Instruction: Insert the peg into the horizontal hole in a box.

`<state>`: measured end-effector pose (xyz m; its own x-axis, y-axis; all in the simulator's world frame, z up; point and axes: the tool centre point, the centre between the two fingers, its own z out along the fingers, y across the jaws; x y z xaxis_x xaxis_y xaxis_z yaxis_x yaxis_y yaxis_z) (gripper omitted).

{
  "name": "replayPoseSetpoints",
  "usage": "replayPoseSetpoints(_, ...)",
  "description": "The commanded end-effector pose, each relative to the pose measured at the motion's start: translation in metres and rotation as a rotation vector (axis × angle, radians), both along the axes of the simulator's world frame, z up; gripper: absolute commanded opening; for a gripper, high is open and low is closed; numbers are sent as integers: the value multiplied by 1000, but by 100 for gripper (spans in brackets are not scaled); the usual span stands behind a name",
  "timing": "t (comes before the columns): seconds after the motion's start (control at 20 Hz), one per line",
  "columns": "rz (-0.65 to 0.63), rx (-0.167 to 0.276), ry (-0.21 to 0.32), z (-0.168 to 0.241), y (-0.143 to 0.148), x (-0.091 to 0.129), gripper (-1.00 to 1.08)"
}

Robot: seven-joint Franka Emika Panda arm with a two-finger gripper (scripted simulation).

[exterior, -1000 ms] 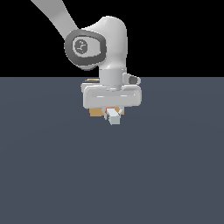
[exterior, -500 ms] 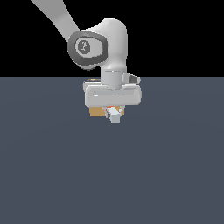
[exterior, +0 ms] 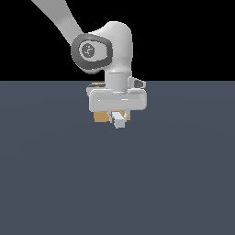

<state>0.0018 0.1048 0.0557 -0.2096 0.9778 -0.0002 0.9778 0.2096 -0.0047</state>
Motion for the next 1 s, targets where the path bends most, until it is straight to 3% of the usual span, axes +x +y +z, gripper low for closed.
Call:
replayPoseSetpoints(0.0,2,1,-2,1,12,-2,-100)
replayPoseSetpoints(0.5,3,2,-5,3,81,-16,-100)
replayPoseSetpoints(0.95,3,2,-6,3,89,-16,-100)
